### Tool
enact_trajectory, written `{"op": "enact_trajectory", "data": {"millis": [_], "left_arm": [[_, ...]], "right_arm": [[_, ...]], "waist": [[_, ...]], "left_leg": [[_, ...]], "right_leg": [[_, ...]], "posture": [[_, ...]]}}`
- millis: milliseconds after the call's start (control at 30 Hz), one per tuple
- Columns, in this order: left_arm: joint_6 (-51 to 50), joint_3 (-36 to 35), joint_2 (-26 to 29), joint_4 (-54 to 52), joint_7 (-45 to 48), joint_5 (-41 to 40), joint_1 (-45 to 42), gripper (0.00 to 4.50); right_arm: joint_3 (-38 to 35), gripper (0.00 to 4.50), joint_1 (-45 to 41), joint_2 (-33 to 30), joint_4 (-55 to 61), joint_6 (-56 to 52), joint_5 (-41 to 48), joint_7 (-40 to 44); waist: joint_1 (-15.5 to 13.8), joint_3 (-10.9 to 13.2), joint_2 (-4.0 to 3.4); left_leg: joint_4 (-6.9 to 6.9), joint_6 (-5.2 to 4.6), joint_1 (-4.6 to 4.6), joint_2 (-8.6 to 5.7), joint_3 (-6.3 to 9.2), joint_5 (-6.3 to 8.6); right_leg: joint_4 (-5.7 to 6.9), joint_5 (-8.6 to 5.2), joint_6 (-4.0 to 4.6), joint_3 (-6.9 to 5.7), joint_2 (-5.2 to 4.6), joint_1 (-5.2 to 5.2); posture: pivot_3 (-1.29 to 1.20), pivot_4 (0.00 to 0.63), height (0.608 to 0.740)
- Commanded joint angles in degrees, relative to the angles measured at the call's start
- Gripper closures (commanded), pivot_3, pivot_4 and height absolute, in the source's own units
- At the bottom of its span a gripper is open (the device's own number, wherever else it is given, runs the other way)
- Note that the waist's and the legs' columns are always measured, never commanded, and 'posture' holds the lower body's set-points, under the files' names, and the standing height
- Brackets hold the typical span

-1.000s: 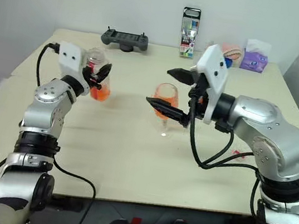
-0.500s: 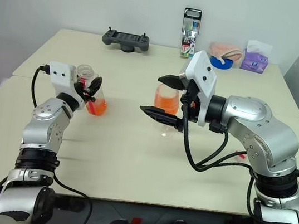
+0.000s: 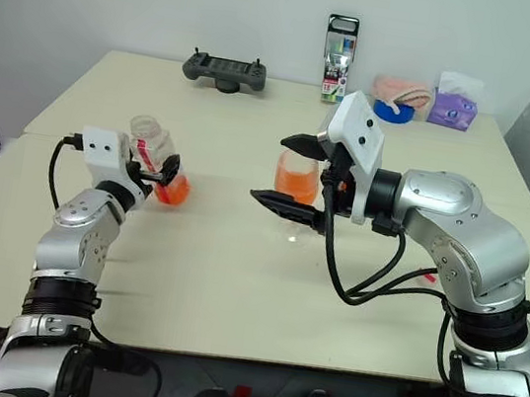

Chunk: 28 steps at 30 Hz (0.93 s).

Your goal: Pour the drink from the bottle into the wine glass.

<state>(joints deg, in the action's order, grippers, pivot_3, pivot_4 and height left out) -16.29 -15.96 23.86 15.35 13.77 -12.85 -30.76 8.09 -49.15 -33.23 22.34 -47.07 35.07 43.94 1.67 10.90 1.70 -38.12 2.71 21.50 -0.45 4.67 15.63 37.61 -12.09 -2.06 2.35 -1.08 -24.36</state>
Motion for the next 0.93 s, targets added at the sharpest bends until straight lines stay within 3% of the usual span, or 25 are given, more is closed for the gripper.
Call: {"op": "enact_trajectory", "data": {"millis": [33, 200, 367, 567, 733, 933], "left_arm": [[-2.8, -0.7, 1.7, -7.6, 0.2, -0.7, 2.0, 0.04], [-10.6, -2.8, 4.3, -19.4, 1.6, -4.0, 7.0, 0.04], [-20.6, -7.8, 11.7, -30.3, 4.4, -9.4, 8.7, 0.04], [-33.6, -10.6, 18.5, -36.5, 11.8, -21.9, 6.7, 0.04], [-38.1, -15.5, 24.1, -41.5, 25.3, -38.9, 7.7, 0.04], [-38.1, -13.1, 27.5, -41.0, 26.9, -41.7, 7.1, 0.04]], "right_arm": [[-1.2, 0.00, -1.0, -0.7, 1.1, 0.7, 0.0, 1.2], [-1.9, 0.00, -1.0, -2.0, -0.5, 1.9, -1.1, 2.8], [-2.4, 0.00, -0.9, -2.9, -2.7, 3.8, -2.3, 4.0], [-2.7, 0.00, -1.6, -4.5, -4.6, 4.3, -3.4, 5.5], [-13.9, 0.00, 2.4, -9.0, -6.7, 0.2, 1.6, 4.9], [-18.7, 0.00, 7.3, -12.3, -6.4, -1.0, 4.0, 5.2]], "waist": [[0.0, 0.0, 0.00], [0.1, 0.0, 0.00], [0.2, 0.0, 0.01], [0.1, 0.0, 0.00], [-0.1, 0.0, 0.04], [0.1, 0.0, 0.02]], "left_leg": [[0.00, 0.00, 0.00, 0.00, 0.00, 0.00], [0.04, 0.00, -0.01, 0.03, 0.01, 0.00], [0.04, 0.00, 0.00, 0.04, 0.01, 0.00], [0.10, 0.00, 0.01, 0.05, 0.01, 0.00], [0.07, 0.01, 0.23, 0.04, -0.01, 0.01], [0.13, -0.02, 0.15, 0.03, -0.10, 0.03]], "right_leg": [[0.00, 0.00, 0.00, 0.00, 0.00, 0.00], [-0.02, 0.00, 0.00, 0.00, 0.00, -0.01], [-0.05, -0.02, 0.00, -0.01, 0.04, -0.01], [-0.42, -0.03, 0.00, -0.03, 0.06, 0.12], [-0.66, -0.03, 0.00, -0.02, 0.02, 0.08], [-0.64, -0.06, 0.02, 0.03, 0.03, 0.07]], "posture": [[0.00, 0.150, 0.740], [0.00, 0.150, 0.740], [0.00, 0.150, 0.740], [0.00, 0.150, 0.740], [0.00, 0.150, 0.740], [0.00, 0.150, 0.740]]}}
